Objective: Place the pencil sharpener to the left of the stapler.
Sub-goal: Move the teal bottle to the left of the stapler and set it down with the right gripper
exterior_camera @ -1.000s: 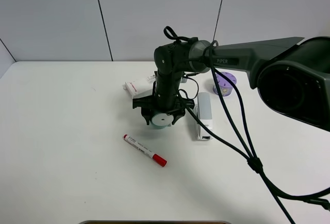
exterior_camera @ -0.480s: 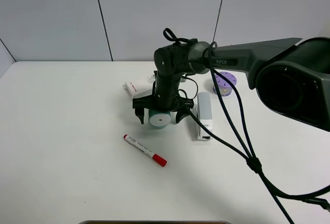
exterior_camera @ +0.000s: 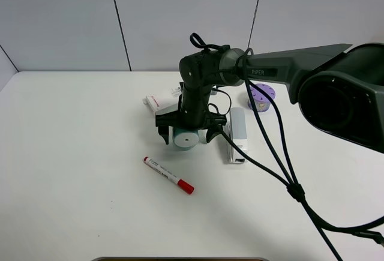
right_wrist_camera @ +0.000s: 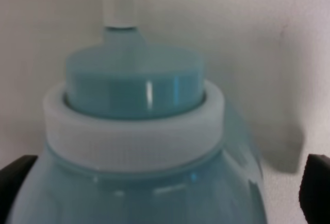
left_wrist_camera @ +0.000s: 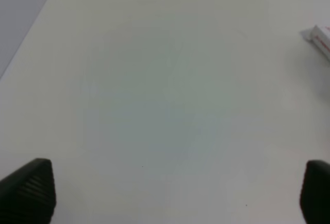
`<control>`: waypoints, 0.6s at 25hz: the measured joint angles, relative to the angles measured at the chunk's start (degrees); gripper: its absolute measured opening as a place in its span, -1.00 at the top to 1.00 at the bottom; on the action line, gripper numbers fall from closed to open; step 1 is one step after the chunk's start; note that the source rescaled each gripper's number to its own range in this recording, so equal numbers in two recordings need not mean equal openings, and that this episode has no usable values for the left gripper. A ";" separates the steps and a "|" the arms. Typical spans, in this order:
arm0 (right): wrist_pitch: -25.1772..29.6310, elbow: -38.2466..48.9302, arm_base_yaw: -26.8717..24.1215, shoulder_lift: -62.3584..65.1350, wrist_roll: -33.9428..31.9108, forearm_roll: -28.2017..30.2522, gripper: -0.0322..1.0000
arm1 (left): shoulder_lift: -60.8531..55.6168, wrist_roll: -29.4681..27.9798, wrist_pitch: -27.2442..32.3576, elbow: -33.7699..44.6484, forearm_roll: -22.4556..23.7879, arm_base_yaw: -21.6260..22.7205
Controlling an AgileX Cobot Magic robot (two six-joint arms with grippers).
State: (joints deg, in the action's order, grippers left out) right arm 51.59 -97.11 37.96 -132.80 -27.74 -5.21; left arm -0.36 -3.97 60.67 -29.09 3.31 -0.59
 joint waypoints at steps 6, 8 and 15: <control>0.06 0.19 0.00 0.29 0.05 0.04 -1.00 | 0.00 0.00 0.00 0.00 0.00 0.00; 0.06 0.19 0.00 0.53 0.05 0.11 -1.00 | 0.00 0.00 0.00 0.00 0.00 0.00; 0.06 0.19 0.00 2.80 0.05 0.12 -1.00 | 0.00 0.00 0.00 0.00 0.00 0.00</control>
State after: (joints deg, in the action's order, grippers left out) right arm 51.65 -96.92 37.96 -130.00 -27.69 -5.09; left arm -0.36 -3.97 60.67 -29.09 3.31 -0.59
